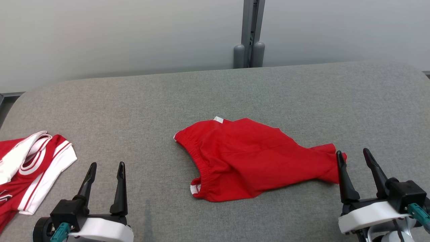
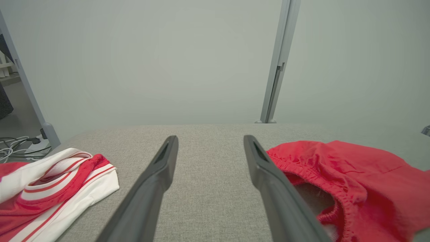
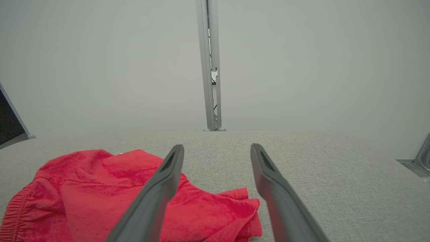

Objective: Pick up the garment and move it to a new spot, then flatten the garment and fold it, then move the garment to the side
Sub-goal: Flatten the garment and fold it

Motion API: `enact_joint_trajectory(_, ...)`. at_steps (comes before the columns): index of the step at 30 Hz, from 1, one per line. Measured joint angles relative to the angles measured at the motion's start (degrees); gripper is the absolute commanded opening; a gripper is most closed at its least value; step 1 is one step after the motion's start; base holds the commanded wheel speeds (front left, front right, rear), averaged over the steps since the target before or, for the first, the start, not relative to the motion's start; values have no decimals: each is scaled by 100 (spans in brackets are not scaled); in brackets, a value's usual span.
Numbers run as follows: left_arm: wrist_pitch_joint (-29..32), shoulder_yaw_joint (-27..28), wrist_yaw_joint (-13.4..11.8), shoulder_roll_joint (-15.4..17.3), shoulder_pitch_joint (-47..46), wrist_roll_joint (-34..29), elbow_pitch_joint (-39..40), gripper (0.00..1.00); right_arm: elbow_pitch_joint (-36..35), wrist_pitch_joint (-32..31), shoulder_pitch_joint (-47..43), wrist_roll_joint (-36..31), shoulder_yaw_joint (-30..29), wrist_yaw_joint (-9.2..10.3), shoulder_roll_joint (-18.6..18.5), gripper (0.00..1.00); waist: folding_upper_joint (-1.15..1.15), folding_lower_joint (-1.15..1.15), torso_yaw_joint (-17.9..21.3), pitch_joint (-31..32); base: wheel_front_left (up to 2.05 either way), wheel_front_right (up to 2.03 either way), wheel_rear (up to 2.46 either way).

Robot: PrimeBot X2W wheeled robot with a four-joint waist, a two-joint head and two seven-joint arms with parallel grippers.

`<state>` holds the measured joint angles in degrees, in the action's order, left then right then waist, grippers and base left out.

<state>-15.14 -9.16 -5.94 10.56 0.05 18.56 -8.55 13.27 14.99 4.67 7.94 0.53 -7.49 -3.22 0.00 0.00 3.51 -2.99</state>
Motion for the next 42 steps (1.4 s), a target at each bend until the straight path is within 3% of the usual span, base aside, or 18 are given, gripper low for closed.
enact_joint_trajectory(13,4,-142,9,1,-35,-138,-25,100,-33,0,3,0,-38,0,21,100,0,0,-13,-61,0,0,0)
enact_joint_trajectory(23,1332,-1227,849,-263,-463,-29,-494,100,-123,0,152,0,2,0,34,100,0,0,8,-407,0,0,0)
enact_joint_trajectory(34,1672,-1727,1141,-291,-921,-40,-853,99,-127,0,306,74,-1,0,37,100,0,0,288,-800,0,0,0)
enact_joint_trajectory(35,1699,-1773,1154,-261,-971,-44,-880,0,-125,0,311,80,-4,0,38,100,0,0,318,-828,0,0,0)
enact_joint_trajectory(42,1557,-1991,1251,-180,-1183,-36,-610,0,-124,0,364,167,-33,0,40,100,0,0,430,-922,0,0,0)
